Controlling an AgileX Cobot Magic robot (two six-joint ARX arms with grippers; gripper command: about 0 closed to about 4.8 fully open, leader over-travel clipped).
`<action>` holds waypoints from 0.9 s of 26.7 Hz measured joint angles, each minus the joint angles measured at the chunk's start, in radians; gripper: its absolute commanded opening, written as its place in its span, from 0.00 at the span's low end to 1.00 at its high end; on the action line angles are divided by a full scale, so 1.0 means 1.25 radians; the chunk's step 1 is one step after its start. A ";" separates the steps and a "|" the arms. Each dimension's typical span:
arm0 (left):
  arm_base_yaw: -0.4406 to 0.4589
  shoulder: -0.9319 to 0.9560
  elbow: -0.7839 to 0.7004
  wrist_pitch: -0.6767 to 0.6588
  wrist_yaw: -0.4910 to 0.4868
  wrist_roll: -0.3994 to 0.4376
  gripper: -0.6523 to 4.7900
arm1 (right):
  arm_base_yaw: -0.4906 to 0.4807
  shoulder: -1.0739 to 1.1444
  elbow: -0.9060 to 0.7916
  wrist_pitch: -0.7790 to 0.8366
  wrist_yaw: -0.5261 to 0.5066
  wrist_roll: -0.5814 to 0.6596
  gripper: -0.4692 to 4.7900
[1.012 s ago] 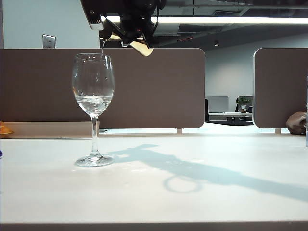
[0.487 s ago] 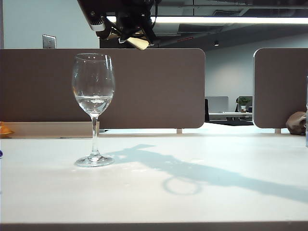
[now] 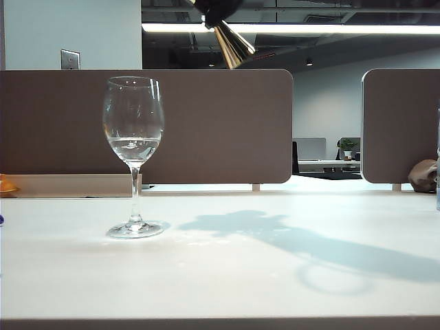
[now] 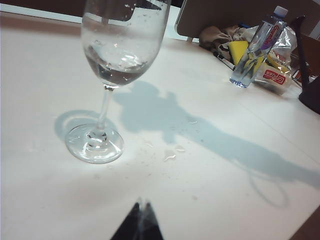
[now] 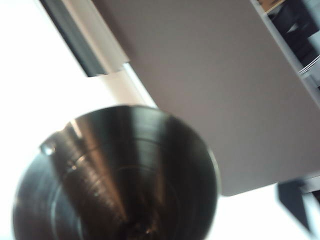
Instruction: Pick up the jigger and pour the water inside into the glass.
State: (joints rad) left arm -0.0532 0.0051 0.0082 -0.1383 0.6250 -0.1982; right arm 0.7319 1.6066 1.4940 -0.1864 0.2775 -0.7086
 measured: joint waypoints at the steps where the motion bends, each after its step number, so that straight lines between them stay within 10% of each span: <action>1: 0.000 0.000 0.000 0.000 0.000 0.000 0.11 | -0.004 -0.025 -0.039 0.010 -0.013 0.029 0.09; 12: 0.000 0.000 0.000 0.000 0.000 0.000 0.11 | -0.120 -0.298 -0.542 0.366 -0.203 0.420 0.09; 24: 0.000 0.000 0.000 0.000 0.000 0.000 0.11 | -0.183 -0.180 -0.789 0.698 -0.385 0.542 0.09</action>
State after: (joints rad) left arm -0.0532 0.0048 0.0082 -0.1383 0.6250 -0.1982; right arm 0.5026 1.3819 0.5079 0.6857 -0.2035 -0.0307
